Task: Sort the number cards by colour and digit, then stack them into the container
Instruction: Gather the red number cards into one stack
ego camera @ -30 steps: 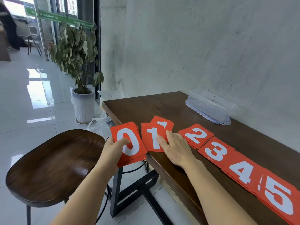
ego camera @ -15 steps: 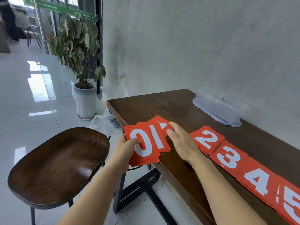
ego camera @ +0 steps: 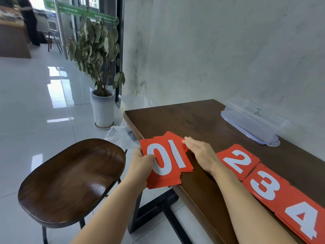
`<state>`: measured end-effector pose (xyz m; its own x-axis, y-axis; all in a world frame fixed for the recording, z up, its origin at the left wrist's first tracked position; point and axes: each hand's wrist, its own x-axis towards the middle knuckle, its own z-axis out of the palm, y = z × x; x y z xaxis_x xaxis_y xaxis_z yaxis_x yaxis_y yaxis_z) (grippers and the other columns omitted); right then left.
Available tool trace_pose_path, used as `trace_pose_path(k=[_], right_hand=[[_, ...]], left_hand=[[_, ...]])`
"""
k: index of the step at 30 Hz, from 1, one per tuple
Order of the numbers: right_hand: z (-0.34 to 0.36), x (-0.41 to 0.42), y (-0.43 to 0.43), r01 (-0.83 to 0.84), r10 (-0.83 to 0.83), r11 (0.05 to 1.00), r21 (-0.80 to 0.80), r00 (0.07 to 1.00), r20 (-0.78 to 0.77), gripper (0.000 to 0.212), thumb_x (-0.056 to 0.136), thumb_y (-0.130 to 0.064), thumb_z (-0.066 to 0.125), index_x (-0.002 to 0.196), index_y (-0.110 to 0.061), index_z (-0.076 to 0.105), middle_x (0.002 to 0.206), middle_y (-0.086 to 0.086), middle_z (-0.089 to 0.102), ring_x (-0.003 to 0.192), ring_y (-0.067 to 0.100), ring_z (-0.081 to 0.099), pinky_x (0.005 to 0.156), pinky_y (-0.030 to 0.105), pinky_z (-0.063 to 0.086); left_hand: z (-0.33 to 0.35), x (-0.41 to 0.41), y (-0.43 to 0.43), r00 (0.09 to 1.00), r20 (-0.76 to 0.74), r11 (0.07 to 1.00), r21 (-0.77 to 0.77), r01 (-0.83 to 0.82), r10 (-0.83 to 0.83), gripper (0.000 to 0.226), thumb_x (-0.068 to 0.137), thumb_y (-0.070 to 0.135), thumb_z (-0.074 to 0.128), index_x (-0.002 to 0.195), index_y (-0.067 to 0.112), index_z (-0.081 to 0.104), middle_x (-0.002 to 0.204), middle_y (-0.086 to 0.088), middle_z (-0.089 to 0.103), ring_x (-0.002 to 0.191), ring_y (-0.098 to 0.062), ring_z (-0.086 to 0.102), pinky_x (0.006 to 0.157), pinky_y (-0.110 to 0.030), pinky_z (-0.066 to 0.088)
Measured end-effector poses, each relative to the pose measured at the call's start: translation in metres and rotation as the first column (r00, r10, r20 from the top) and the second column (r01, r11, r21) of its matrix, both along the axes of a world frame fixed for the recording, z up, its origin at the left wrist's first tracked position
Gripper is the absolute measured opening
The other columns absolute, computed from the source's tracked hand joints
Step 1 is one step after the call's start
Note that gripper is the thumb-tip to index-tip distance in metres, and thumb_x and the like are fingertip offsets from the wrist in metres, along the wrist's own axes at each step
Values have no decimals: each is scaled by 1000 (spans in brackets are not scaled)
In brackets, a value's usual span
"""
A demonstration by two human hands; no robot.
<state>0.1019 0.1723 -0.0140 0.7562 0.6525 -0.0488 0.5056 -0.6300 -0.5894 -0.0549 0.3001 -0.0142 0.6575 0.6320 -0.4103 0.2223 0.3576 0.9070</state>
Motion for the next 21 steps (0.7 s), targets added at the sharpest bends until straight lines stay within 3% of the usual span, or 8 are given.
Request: trace_pose_path(k=[3,7,10,13,17,21], right_hand=[[2,-5,5,-38,38,999,21,999,-10,73,84,-67,22,143,-31,46,155,-12,32,144,13,25,120,45,18],[4,-16,10,-85,85,996,20,996,-14,73,83,-69,19,143,-35,42,156,-11,29,146,17,23,120,47,17],[6,-26,9,-69,72,997,45,995,-64,72,85,-73,20,147,-38,34,157,-10,27,145,18,24,117,50,23],[12,-42,2,-34,38,998,45,994,-100,66,96,-64,23,152,-30,20,159,-5,23,145,21,26,116,49,28],[6,-64,-13,2,-2,1000,3,993,-119,70,98,-59,21,155,-23,3,162,-1,9,149,23,9,120,48,17],[-3,-88,-8,-10,45,992,129,962,-270,83,88,-71,25,155,-28,0,162,-6,3,149,19,-8,121,48,-2]], left_hand=[[2,0,2,999,-39,997,77,25,-22,43,100,11,47,142,14,36,133,-8,53,110,-27,54,96,-41,47],[4,-1,7,988,-137,979,180,93,-69,42,99,16,49,140,11,40,129,-9,56,114,-30,55,98,-43,48],[3,-6,9,976,-177,961,226,162,-123,33,98,24,53,127,8,53,110,-5,62,99,-25,60,79,-34,50],[1,-12,8,972,-191,946,265,184,-136,23,96,31,57,102,10,63,103,-8,68,91,-24,65,71,-32,54],[1,-14,7,979,-163,940,296,170,-125,24,95,33,58,91,11,65,97,-8,70,88,-23,67,72,-31,57],[1,-13,-2,983,-115,939,299,169,-140,15,96,23,53,108,14,54,103,-4,64,94,-24,63,77,-33,54]])
